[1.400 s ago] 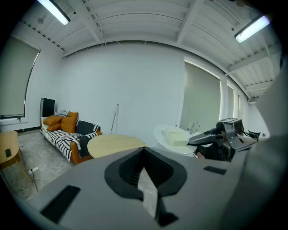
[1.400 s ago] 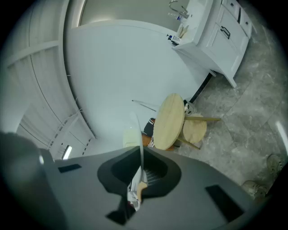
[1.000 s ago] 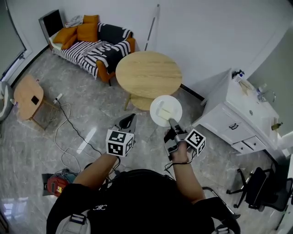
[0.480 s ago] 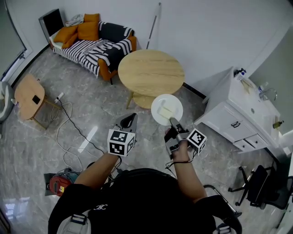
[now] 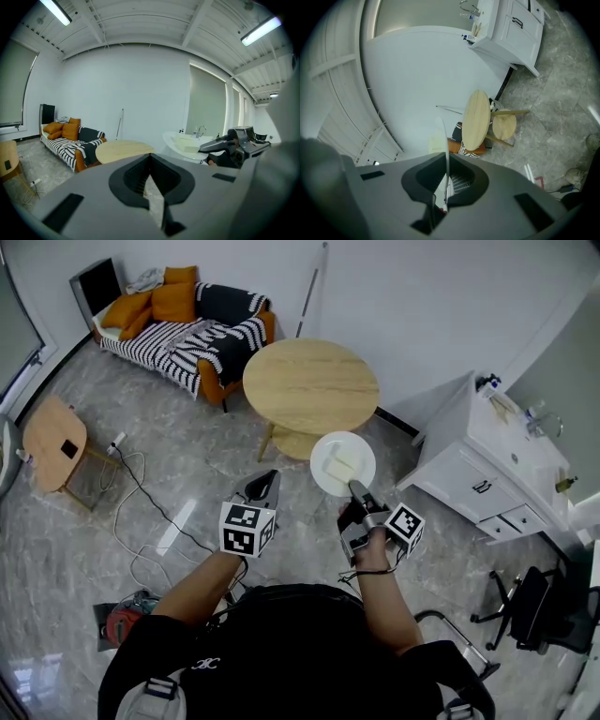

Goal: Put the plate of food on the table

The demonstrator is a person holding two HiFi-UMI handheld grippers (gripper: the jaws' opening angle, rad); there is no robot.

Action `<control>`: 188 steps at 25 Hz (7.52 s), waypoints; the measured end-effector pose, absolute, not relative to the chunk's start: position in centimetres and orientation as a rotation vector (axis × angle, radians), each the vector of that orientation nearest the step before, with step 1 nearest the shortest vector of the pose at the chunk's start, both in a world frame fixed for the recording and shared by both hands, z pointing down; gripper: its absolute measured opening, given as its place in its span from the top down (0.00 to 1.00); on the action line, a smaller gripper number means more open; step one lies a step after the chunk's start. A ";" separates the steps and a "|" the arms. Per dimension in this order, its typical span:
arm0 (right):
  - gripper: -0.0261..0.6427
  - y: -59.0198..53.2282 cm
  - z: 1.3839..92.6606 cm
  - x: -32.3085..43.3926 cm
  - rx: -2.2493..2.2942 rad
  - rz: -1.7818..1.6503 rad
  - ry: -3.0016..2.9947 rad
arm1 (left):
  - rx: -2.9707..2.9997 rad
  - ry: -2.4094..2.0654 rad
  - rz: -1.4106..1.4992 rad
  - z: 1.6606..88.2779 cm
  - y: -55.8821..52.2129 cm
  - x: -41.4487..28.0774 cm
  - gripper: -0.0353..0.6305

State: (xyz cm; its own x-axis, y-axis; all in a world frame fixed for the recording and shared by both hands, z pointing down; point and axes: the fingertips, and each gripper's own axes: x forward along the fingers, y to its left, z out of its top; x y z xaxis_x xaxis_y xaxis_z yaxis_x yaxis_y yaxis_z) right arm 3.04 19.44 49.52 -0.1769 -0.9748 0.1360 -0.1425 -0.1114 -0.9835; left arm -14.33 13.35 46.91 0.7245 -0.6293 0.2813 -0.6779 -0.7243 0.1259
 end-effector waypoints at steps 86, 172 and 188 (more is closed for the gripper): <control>0.93 -18.6 52.8 26.4 -1.341 -1.492 1.505 | 2.607 -1.199 0.438 49.1 -23.0 5.9 0.94; 0.93 -25.4 73.6 19.8 -1.120 -1.975 1.559 | 2.458 -1.263 0.531 52.2 -31.8 -0.7 0.94; 0.93 -26.1 73.8 19.2 -1.140 -1.989 1.559 | 2.452 -1.254 0.540 52.6 -32.6 -1.5 0.94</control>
